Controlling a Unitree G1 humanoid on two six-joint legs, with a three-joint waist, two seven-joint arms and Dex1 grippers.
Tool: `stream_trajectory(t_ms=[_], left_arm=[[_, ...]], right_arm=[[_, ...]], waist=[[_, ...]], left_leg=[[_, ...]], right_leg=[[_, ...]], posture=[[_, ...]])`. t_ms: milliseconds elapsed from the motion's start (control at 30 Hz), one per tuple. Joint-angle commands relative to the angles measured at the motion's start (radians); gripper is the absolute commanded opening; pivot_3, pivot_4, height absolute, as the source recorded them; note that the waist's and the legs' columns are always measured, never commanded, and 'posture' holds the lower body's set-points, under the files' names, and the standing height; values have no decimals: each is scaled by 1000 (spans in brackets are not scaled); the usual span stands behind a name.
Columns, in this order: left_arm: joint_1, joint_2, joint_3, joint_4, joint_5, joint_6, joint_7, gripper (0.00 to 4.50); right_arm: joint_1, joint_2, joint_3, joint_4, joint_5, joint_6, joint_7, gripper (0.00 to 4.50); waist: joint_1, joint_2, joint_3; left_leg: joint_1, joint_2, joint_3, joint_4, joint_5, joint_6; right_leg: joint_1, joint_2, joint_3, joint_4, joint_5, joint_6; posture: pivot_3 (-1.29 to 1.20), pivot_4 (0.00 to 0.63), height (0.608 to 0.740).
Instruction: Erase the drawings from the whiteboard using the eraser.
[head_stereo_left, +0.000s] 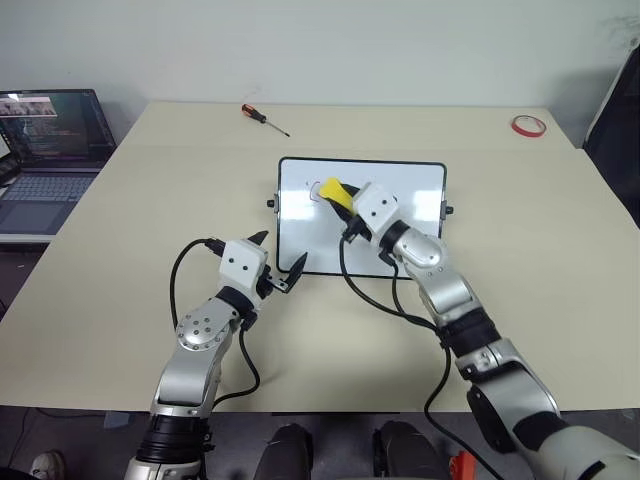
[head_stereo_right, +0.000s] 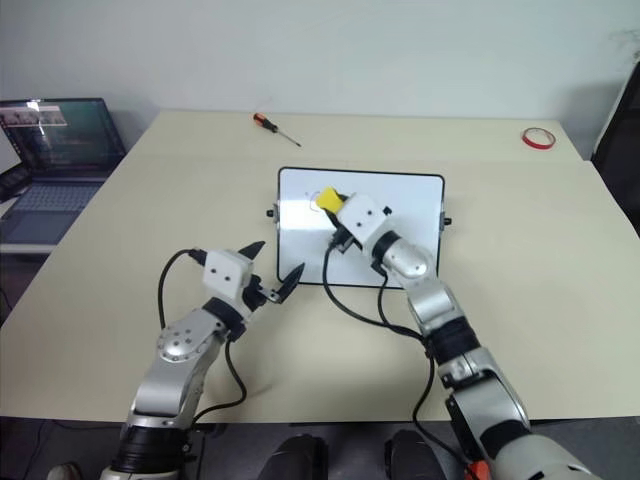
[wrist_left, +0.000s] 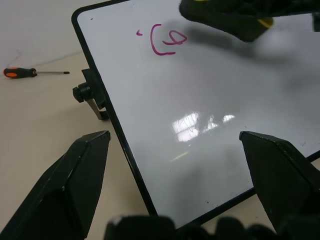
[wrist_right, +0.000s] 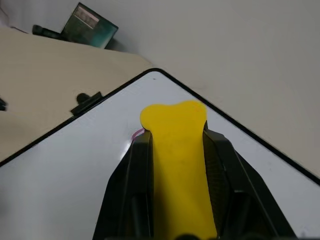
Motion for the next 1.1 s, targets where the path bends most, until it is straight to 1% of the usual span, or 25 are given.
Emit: stream_trajectory(t_ms=[33, 133, 267, 367, 433, 533, 667, 767, 900, 1033, 1100], left_arm=[[-4, -4, -3, -24, 5, -27, 3, 4500], [3, -4, -4, -35, 6, -27, 1, 4500], [10, -4, -3, -47, 6, -22, 4, 4500], [13, -2, -3, -60, 6, -16, 4, 4500], [12, -2, -3, -67, 5, -11, 5, 4500], [11, -4, -5, -76, 5, -4, 5, 4500], [5, -7, -9, -83, 4, 4, 4, 4500], [-3, -7, -9, -77, 4, 4, 3, 4500], [-14, -6, -11, -64, 3, 2, 0, 4500], [-22, -5, -16, -56, 1, 2, -6, 4500], [-27, -7, -21, -53, 0, 2, -7, 4500]], right_arm=[[-96, 27, -5, 126, -21, -97, -37, 1075], [-140, 40, -6, 221, -32, -148, -52, 1075], [-177, 53, -8, 318, -39, -192, -63, 1075], [-197, 63, -17, 382, -34, -178, -67, 1075], [-199, 71, -14, 406, -29, -175, -43, 1075], [-170, 79, 1, 403, -32, -186, 0, 1075], [-57, 90, 47, 305, -34, -195, 92, 1075], [-18, 85, 66, 254, -36, -182, 134, 1075], [-73, 68, 38, 289, -53, -170, 64, 1075], [-161, 53, 8, 364, -70, -167, -47, 1075], [-225, 45, -3, 414, -89, -168, -130, 1075]], waist=[[-1, 0, 0], [-8, 0, 0], [-12, 0, 0], [-14, 0, 0], [-15, 0, 0], [-16, 0, 0], [-15, 0, 0], [-15, 0, 0], [-15, 0, 0], [-14, 0, 0], [-14, 0, 0]], left_leg=[[0, 0, 0, 0, 0, 0], [-1, 0, 1, -1, 0, 0], [-12, 0, 1, 0, 2, -3], [-12, 0, 1, 0, 2, -3], [-11, 0, 1, 1, 2, -2], [-10, 0, 1, 3, 1, -1], [-10, 0, 0, 6, 1, -1], [-10, 0, 0, 9, 1, -1], [-9, 0, 0, 9, 1, -1], [-8, -1, -1, 9, 2, -1], [-8, -1, -1, 9, 2, -1]], right_leg=[[-1, 0, 0, 0, 0, 0], [-3, 0, 1, 0, 0, 0], [-12, 0, 0, 2, 0, 0], [-13, 0, 1, 2, 0, 0], [-12, 0, 1, 4, 0, 0], [-12, 0, 1, 7, 0, 0], [-12, 0, 0, 10, 0, 0], [-12, 0, 1, 13, 0, 0], [-11, 0, 0, 17, 0, 0], [-11, 0, 0, 17, 0, -1], [-12, 0, 0, 17, 0, -1]], posture=[[0, 150, 740], [0, 150, 740], [0, 150, 740], [0, 150, 740], [0, 150, 740], [0, 150, 740], [0, 150, 740], [0, 150, 740], [0, 150, 740], [0, 150, 740], [0, 150, 740]])
